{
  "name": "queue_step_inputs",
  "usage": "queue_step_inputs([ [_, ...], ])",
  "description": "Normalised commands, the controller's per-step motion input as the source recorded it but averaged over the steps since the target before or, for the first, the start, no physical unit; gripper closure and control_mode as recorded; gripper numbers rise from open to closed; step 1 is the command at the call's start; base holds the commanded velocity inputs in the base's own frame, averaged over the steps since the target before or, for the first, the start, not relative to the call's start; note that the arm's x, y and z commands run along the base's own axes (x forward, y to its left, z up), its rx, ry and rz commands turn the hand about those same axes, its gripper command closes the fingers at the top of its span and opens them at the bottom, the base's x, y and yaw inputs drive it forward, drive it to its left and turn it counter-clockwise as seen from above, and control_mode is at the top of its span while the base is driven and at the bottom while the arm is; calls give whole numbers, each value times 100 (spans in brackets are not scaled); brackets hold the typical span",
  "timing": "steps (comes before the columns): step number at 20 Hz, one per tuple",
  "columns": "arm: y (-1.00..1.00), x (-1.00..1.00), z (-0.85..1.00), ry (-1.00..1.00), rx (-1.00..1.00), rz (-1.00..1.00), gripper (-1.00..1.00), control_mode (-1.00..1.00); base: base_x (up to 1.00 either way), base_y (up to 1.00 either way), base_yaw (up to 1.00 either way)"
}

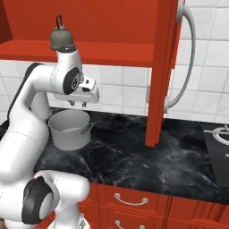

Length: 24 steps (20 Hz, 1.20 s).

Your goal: Pick the kettle from the cabinet and place it on a stove burner. Then pick the pot from the counter and place it on another stove burner. Finally, turn both burners on.

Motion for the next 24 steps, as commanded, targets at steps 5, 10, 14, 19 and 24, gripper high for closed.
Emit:
queue_step_inputs([
  [5, 1, -8, 0, -6, 0, 0, -100, -100, 0, 0, 0],
  [10, 12, -16, 13, -17, -1, 0, -100, -100, 0, 0, 0],
  [14, 26, -12, 27, -21, -2, 0, -100, -100, 0, 0, 0],
  [19, 31, -7, 36, -22, -3, 0, -100, -100, 0, 0, 0],
  [24, 31, -2, 43, -24, -3, 0, -100, -100, 0, 0, 0],
])
